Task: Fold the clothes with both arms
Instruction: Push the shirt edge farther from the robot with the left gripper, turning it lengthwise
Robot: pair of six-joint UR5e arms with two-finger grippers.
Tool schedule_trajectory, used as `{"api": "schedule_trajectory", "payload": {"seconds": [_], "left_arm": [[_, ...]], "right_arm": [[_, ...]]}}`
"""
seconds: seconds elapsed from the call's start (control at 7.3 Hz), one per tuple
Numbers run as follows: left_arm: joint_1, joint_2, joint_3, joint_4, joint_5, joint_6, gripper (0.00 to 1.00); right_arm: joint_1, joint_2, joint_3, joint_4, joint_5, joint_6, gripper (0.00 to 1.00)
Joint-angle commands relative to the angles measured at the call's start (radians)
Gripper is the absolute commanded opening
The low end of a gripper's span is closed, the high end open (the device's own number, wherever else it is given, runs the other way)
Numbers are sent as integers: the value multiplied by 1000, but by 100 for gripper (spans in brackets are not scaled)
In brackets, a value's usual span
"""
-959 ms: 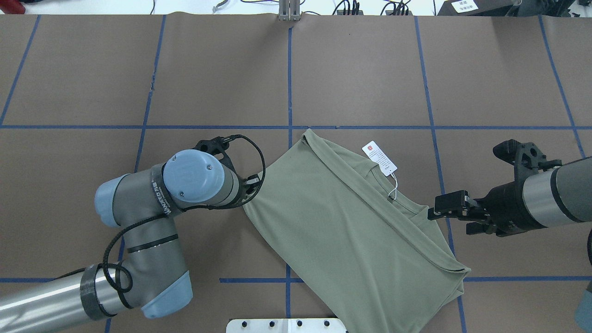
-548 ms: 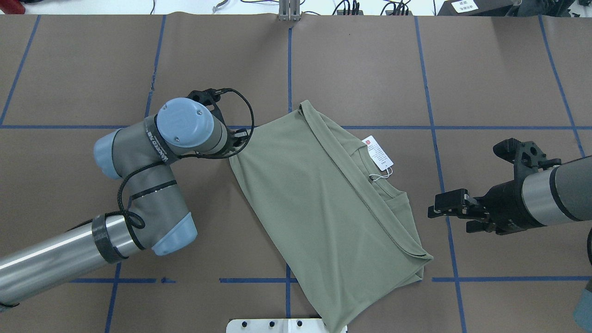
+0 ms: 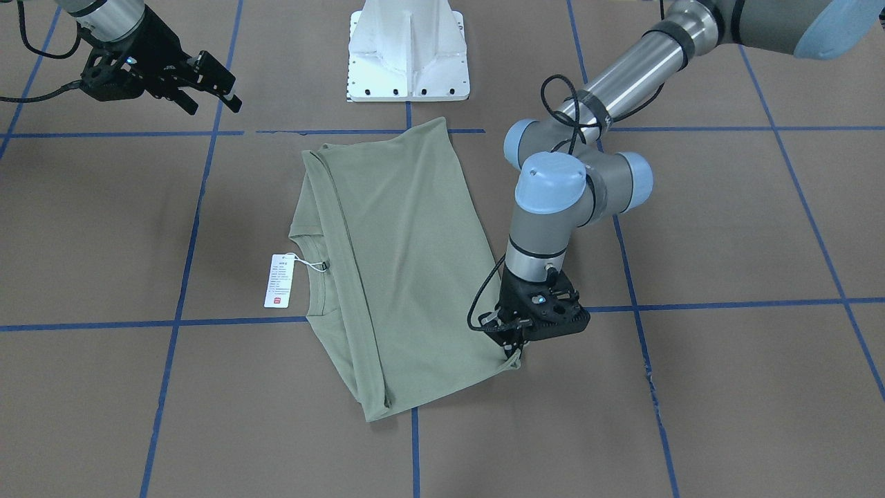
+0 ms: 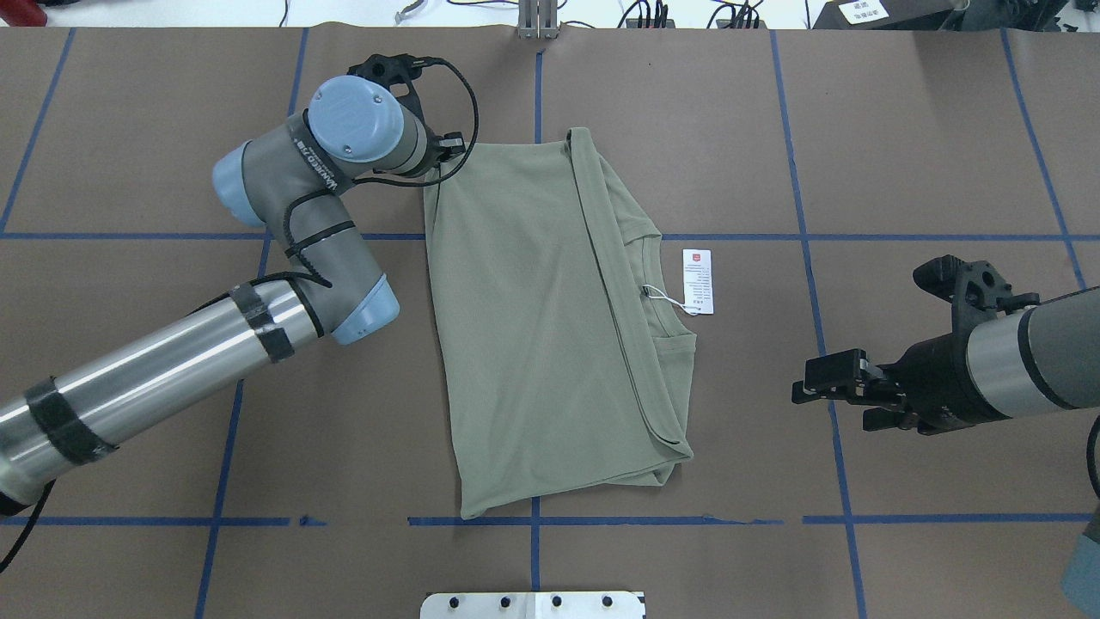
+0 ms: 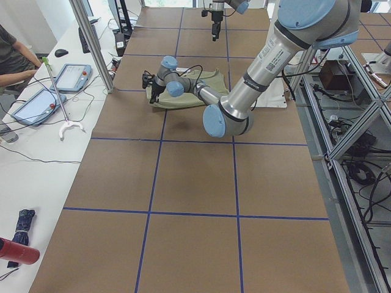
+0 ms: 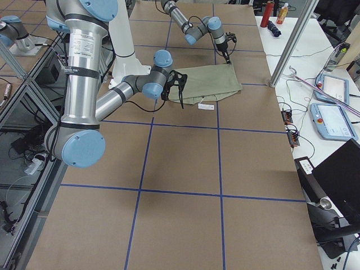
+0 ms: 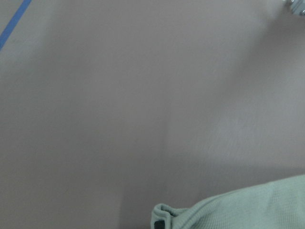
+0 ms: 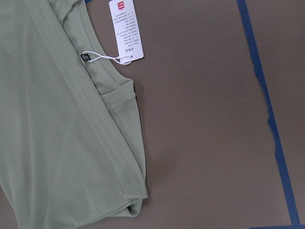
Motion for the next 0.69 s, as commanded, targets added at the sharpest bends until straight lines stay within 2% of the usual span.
{"api": "schedule_trajectory", "payload": {"seconds": [0.0, 0.14, 0.27, 0.55], "left_arm": [[-6, -108, 171, -136, 35, 25, 0], [-6, -152, 238, -146, 90, 112, 16], [-8, -150, 246, -155, 95, 172, 99], [-35, -150, 245, -155, 87, 223, 100]], "right_arm": [[0, -2, -3, 0, -1, 0, 100], [-1, -1, -3, 0, -3, 0, 100], [0, -1, -3, -3, -13, 0, 100], [8, 22, -18, -12, -30, -2, 100]]}}
